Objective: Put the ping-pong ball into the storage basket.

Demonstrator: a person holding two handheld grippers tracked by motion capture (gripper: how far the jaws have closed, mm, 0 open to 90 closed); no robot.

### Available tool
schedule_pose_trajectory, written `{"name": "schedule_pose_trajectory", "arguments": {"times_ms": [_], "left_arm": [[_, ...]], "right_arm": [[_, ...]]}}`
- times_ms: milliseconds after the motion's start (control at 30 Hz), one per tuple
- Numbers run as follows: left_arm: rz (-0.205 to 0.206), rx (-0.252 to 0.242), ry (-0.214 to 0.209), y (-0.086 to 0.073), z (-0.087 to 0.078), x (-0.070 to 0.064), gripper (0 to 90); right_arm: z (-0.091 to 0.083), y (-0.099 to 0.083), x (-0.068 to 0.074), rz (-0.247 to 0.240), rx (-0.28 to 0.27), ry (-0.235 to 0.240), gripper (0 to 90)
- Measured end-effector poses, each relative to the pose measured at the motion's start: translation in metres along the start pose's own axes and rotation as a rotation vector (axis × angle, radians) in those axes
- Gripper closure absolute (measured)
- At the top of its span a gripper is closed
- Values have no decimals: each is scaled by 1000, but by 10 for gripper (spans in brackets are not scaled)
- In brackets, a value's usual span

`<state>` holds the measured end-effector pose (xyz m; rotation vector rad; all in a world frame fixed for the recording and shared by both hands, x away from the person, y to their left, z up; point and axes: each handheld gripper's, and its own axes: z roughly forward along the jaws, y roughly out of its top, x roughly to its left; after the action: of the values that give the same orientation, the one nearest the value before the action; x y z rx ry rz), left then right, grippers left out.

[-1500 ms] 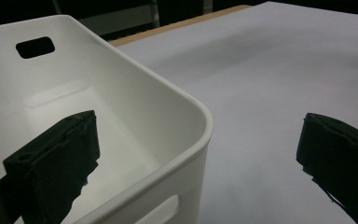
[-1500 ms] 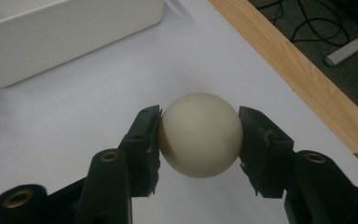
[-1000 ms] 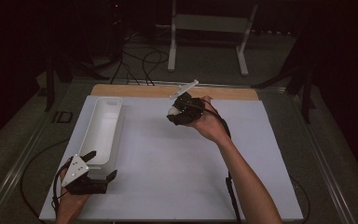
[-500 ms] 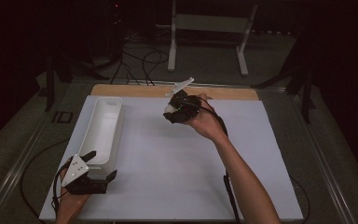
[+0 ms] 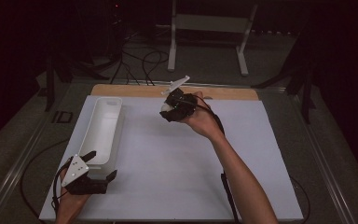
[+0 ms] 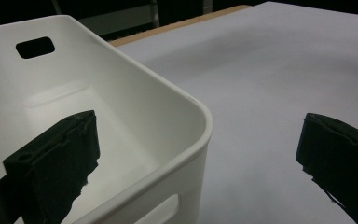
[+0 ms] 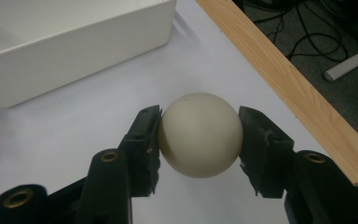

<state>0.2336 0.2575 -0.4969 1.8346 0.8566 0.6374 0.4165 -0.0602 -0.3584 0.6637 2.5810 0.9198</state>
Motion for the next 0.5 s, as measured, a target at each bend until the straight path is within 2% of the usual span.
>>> {"name": "schedule_pose_trajectory", "arguments": {"times_ms": [500], "left_arm": [[0,0,0,0,0,0,0]], "right_arm": [[7,11,5,-15,5,-2,503]]}}
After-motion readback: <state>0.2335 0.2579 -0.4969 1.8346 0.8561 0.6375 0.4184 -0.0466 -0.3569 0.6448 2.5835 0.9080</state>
